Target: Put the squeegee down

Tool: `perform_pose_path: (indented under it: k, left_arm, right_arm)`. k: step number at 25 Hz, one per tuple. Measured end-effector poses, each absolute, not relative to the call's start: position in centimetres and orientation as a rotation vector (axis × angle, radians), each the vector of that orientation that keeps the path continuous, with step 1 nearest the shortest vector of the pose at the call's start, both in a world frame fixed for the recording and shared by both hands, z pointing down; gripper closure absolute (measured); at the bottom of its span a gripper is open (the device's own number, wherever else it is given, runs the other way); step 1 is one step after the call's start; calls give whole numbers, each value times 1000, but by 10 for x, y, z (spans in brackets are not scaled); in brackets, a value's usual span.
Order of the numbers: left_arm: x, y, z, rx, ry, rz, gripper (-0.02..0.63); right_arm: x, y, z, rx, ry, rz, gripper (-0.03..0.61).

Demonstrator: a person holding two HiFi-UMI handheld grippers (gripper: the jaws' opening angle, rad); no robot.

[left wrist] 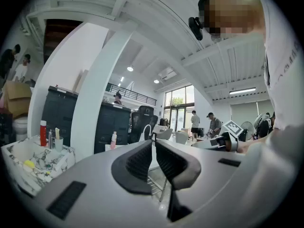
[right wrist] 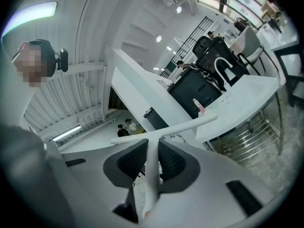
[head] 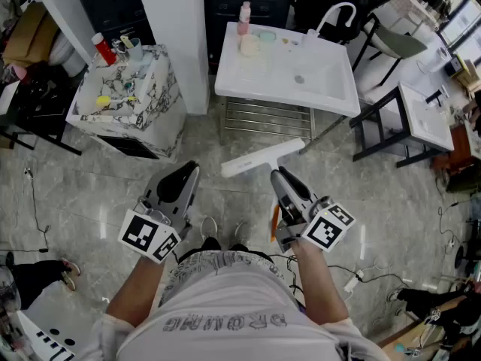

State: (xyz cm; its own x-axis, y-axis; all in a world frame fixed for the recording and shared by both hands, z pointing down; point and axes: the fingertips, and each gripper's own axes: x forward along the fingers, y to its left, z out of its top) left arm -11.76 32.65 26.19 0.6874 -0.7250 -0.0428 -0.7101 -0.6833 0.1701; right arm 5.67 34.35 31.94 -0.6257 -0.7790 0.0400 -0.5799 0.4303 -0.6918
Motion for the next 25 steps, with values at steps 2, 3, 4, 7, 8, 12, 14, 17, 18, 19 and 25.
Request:
perform_pose_path:
  k: [2,3,4,7,8,12,14,17,18,19,25]
  left_arm:
    - [-118,327,263,2754,-1178,-163,572]
    - [-118,327,263,2754,-1177,-163,572]
    - [-118,327,263,2754,-1177,-164,572]
    - [-118,327,262,2754,-1178,-165,572]
    - [-118,328,261,2754,-1178,-165,572]
    - [-119,329,261,2754,-1180,-165,572]
    - [-120,330,262,2753,-1180,-164,572]
    - [-120,330,264,2750,-1180,-160,572]
    - [-119,330,264,2748,-1181,-157,572]
    - [-119,330,265,2746,-1180,-154,572]
    - [-112,332,267,2744,-1180,-143,572]
  right_arm:
    - [57,344,320,-1176,2402,-991,495]
    - [57,344,320,-1176,2403,-991,495]
    - [57,344,320,-1177,2403,-991,495]
    - [57,345,319,-1178,2401,-992,495]
    - [57,345,318,-1178,2400,-992,495]
    - [58,345,319,-1184,2381,-1000,494]
    - [58,345,321,-1187,2369,-1005,494]
    - [59,345,322,-1188,2367,-1010,494]
    - [59,345,323,-1188,2367,-1014,495]
    - [59,345,324,-1187,2365,-1018,495]
    - [64,347,328,-1177,2366,-1034,495]
